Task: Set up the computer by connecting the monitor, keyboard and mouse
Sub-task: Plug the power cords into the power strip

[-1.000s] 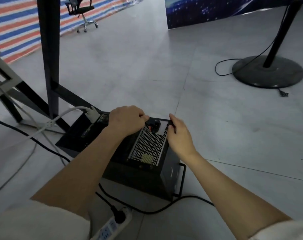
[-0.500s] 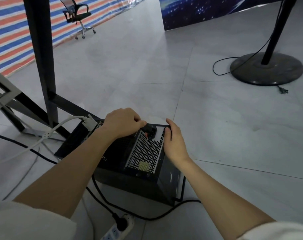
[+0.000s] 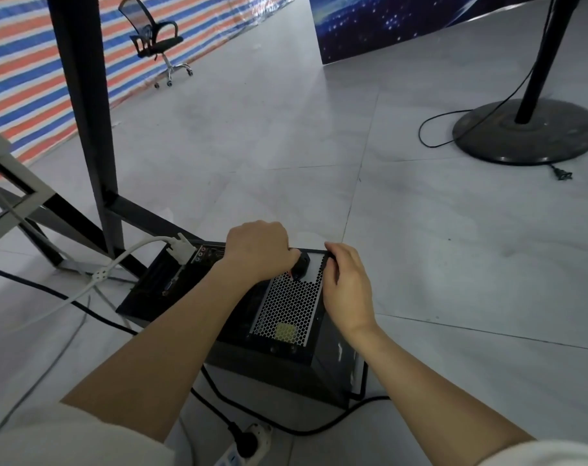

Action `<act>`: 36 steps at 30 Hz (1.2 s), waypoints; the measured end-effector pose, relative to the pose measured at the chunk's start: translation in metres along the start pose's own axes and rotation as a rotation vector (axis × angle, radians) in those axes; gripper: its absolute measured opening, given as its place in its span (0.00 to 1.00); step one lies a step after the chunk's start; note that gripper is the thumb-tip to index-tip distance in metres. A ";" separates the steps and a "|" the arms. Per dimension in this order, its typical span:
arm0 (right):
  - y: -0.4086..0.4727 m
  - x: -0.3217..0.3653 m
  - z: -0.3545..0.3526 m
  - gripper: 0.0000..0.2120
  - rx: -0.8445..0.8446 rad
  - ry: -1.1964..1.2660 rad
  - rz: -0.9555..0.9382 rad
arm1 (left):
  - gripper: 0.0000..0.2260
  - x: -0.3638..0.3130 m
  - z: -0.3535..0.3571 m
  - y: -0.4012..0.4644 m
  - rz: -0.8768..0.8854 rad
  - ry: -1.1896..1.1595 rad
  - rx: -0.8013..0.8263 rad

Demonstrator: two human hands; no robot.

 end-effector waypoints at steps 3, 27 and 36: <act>-0.003 -0.004 0.000 0.18 0.021 0.014 0.037 | 0.14 -0.004 -0.005 0.004 -0.008 0.068 0.028; -0.046 -0.074 -0.058 0.20 0.306 -0.155 0.532 | 0.18 -0.042 0.007 -0.031 -0.188 -0.035 -0.041; -0.099 -0.123 -0.143 0.21 0.581 -0.514 0.819 | 0.16 -0.159 0.014 -0.085 0.170 -0.203 -0.532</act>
Point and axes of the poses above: each hand's wrist, its own y-axis towards the middle knuckle, its own z-axis out of the palm, x = y × z, the point moved 4 cm from there along y, towards the middle knuckle, and after that the axes turned 15 degrees about y, right-handed, at the moved point
